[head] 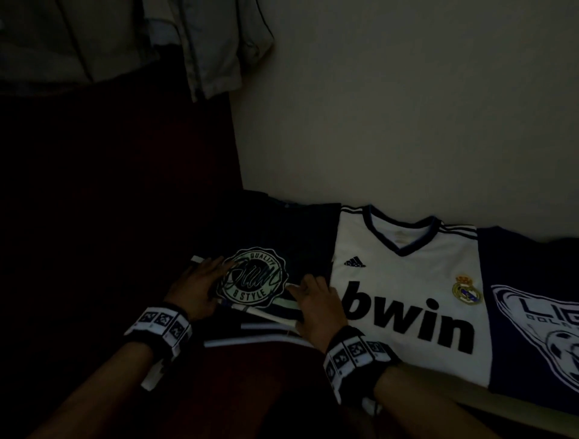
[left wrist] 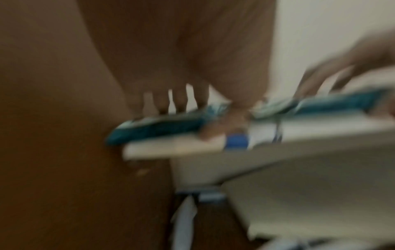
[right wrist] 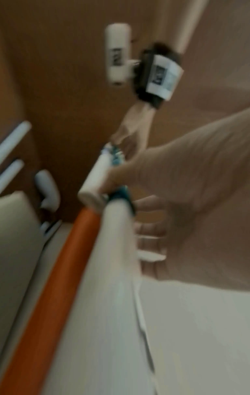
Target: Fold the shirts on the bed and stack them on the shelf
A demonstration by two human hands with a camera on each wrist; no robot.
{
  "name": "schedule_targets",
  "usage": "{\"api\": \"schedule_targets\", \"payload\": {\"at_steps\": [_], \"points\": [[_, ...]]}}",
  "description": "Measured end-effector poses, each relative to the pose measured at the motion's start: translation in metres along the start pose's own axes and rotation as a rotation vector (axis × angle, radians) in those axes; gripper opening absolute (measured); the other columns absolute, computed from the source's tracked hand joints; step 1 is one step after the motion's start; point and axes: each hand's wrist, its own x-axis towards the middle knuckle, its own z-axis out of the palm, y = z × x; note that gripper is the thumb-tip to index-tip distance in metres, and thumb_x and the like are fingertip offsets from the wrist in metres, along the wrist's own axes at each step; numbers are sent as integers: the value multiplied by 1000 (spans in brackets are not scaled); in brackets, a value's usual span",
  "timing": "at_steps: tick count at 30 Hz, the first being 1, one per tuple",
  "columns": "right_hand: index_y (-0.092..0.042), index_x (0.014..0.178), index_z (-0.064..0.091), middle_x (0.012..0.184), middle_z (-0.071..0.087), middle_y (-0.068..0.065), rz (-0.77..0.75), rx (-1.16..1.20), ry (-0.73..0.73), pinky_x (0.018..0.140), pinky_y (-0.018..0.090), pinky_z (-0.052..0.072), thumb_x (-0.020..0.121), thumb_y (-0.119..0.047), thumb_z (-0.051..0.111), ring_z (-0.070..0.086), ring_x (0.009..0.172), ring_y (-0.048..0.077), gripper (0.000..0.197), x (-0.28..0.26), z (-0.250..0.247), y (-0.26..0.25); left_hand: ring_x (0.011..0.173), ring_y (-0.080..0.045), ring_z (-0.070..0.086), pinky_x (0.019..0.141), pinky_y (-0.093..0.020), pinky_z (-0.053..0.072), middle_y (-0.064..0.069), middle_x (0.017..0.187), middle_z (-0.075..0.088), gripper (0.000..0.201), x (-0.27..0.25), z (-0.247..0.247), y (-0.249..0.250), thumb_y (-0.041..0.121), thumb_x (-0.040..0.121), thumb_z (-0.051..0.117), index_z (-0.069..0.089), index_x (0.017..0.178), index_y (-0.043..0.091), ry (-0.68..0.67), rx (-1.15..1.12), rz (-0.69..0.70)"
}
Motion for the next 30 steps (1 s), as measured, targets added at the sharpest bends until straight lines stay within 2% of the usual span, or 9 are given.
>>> {"api": "schedule_targets", "payload": {"at_steps": [2,8,11,15,19,22,24,28,30], "points": [[-19,143,44,137,40,11,-17,-9,61,93,40,35,90,-27,58,36,126,31,55,-2,-4,1,149,-22,14,120,-38,16,-2,162,14,81,4,4,-10,10,91,53,2,153,23,29,9,-9],[-11,105,74,102,63,11,-55,205,350,67,40,52,85,-42,38,58,93,34,51,-1,-16,-3,137,-25,41,113,-29,32,-7,152,38,59,9,-10,-19,2,96,43,32,151,18,226,-178,-38],[-15,123,64,123,52,10,-21,67,151,86,41,41,87,-47,37,47,113,33,55,-4,-9,-9,143,-24,30,116,-31,26,-7,158,26,64,11,-1,-22,6,94,45,24,153,20,127,5,-47],[-17,146,31,146,28,9,3,-36,4,102,49,27,81,-50,64,26,131,32,80,-6,3,-13,150,-28,-8,121,-40,9,-4,161,-14,106,3,13,-17,25,82,66,-14,153,20,-25,226,-98],[-13,144,30,144,32,11,20,-137,-16,103,54,27,74,-33,75,30,130,35,86,3,11,-17,149,-30,-9,121,-44,10,-8,162,-15,118,4,20,-15,45,78,70,-19,151,23,17,294,-128],[-13,117,59,111,59,10,39,-172,-37,73,47,48,55,-37,82,56,99,33,70,3,12,-18,150,-30,-2,120,-46,12,-8,163,-4,105,7,26,-11,53,82,63,-8,154,26,92,259,-127],[-15,92,69,89,64,7,11,-193,22,59,40,48,51,-43,82,59,80,28,51,2,7,-19,150,-30,1,120,-46,14,-8,163,2,93,7,28,-12,47,87,58,-2,155,27,127,238,-122],[-2,101,68,108,59,16,-40,-229,43,78,44,44,89,-26,57,54,103,35,29,-4,-7,-18,150,-28,2,120,-41,14,-8,163,2,79,8,22,-17,27,94,48,-1,155,23,126,196,-107],[-6,79,72,90,63,11,16,-219,29,60,37,47,82,-30,52,61,85,30,31,-8,-7,-19,150,-28,0,121,-41,14,-7,163,-2,80,7,19,-18,24,95,48,-5,155,21,85,206,-109]]}}
